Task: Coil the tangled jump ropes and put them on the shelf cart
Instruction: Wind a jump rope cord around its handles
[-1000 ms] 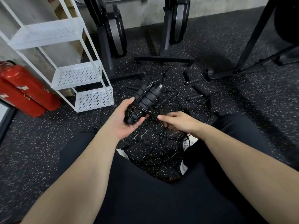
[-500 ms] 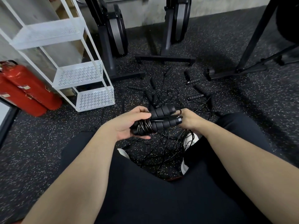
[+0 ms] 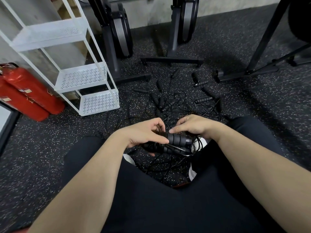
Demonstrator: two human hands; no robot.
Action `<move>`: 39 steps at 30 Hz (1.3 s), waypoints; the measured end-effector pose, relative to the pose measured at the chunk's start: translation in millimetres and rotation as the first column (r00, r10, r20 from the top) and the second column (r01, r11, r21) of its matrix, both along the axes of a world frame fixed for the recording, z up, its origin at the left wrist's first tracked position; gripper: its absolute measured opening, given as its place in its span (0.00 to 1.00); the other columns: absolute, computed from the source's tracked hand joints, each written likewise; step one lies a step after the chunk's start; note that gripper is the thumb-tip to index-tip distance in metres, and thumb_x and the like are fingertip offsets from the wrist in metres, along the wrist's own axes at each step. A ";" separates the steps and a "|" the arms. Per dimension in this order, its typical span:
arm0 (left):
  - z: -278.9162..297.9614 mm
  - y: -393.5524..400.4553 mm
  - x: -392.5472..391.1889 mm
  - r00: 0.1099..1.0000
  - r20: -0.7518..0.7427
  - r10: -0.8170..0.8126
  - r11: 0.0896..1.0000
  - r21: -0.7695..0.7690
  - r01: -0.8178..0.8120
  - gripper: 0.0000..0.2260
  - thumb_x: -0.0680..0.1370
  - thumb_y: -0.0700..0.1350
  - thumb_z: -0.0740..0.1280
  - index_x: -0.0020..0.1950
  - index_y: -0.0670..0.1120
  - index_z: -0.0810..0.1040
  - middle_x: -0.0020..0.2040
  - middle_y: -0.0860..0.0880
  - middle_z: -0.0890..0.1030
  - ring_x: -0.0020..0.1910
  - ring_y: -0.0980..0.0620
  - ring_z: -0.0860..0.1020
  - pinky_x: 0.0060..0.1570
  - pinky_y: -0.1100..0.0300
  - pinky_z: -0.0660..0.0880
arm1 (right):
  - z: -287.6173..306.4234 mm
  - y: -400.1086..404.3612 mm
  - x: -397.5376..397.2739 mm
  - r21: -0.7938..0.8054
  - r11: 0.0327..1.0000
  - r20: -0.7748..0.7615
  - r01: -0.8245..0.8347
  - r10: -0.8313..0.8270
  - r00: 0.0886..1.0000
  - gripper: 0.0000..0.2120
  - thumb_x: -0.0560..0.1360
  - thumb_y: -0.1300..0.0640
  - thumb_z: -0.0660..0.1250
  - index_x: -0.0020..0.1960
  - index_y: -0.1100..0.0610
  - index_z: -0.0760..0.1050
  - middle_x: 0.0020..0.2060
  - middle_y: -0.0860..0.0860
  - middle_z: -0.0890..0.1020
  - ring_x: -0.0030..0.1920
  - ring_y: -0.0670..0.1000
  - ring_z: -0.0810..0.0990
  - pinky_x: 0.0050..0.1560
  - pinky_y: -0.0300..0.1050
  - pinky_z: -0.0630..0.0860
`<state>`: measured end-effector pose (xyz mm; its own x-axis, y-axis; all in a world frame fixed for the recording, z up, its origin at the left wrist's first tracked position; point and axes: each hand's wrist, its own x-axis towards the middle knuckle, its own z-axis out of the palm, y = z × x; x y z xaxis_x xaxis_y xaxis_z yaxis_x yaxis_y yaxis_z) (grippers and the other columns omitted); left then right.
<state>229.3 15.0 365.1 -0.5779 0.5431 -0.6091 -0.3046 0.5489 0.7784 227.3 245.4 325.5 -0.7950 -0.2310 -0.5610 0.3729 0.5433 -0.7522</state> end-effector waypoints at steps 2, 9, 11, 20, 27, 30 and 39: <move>-5.0 3.2 1.4 0.995 -0.083 -0.057 0.995 -0.087 0.050 0.16 0.75 0.43 0.78 0.56 0.49 0.74 0.61 0.43 0.77 0.47 0.42 0.85 0.42 0.42 0.84 | 2.9 -2.5 2.0 -0.032 0.999 0.018 -0.011 0.012 1.000 0.17 0.68 0.38 0.78 0.42 0.52 0.86 0.34 0.45 0.84 0.36 0.46 0.73 0.37 0.41 0.67; -17.7 13.2 0.1 0.956 -0.232 -0.181 0.943 -0.317 0.101 0.19 0.73 0.50 0.79 0.56 0.53 0.71 0.65 0.49 0.74 0.49 0.45 0.83 0.40 0.48 0.85 | 3.5 -9.0 7.8 -0.097 0.994 -0.014 -0.048 0.047 0.999 0.12 0.79 0.46 0.70 0.45 0.52 0.86 0.27 0.43 0.74 0.31 0.46 0.68 0.36 0.41 0.67; -18.3 14.1 -0.8 0.933 -0.293 -0.210 0.931 -0.351 0.099 0.23 0.74 0.52 0.78 0.63 0.54 0.70 0.64 0.52 0.74 0.44 0.52 0.81 0.39 0.56 0.80 | 3.5 -9.9 9.1 -0.084 0.996 -0.066 -0.033 0.028 0.997 0.10 0.79 0.46 0.71 0.46 0.51 0.85 0.29 0.43 0.77 0.32 0.47 0.72 0.36 0.41 0.70; -27.6 10.1 -6.5 0.861 -0.507 -0.037 0.943 -0.304 -0.138 0.11 0.75 0.53 0.74 0.56 0.59 0.81 0.52 0.60 0.83 0.40 0.57 0.82 0.46 0.55 0.82 | 1.5 -17.5 6.4 -0.019 0.995 -0.215 0.102 -0.104 0.971 0.11 0.80 0.45 0.68 0.55 0.50 0.73 0.30 0.47 0.79 0.27 0.48 0.71 0.29 0.42 0.70; -32.3 10.8 -5.3 0.878 -0.358 0.317 0.912 -0.141 -0.386 0.06 0.78 0.47 0.73 0.54 0.51 0.79 0.48 0.48 0.83 0.38 0.46 0.85 0.37 0.43 0.85 | 14.7 -23.3 16.8 0.066 0.994 -0.150 -0.092 0.101 0.984 0.24 0.85 0.40 0.54 0.43 0.53 0.80 0.23 0.45 0.72 0.26 0.46 0.69 0.34 0.40 0.69; -31.4 12.1 -5.7 0.851 -0.239 0.467 0.868 -0.059 -0.492 0.07 0.79 0.46 0.73 0.55 0.49 0.78 0.52 0.45 0.82 0.45 0.43 0.86 0.39 0.43 0.85 | 21.1 -30.9 18.4 0.025 0.996 -0.273 -0.086 0.089 0.958 0.21 0.85 0.44 0.55 0.43 0.53 0.79 0.23 0.43 0.72 0.23 0.40 0.68 0.30 0.31 0.65; -24.0 10.2 -9.7 0.737 0.151 0.659 0.725 0.134 -0.675 0.13 0.80 0.40 0.69 0.63 0.50 0.78 0.59 0.38 0.83 0.53 0.37 0.85 0.44 0.40 0.84 | 17.4 -32.3 18.6 -0.131 0.991 -0.241 -0.020 -0.012 0.971 0.19 0.85 0.45 0.57 0.46 0.54 0.80 0.24 0.43 0.69 0.24 0.43 0.64 0.28 0.35 0.63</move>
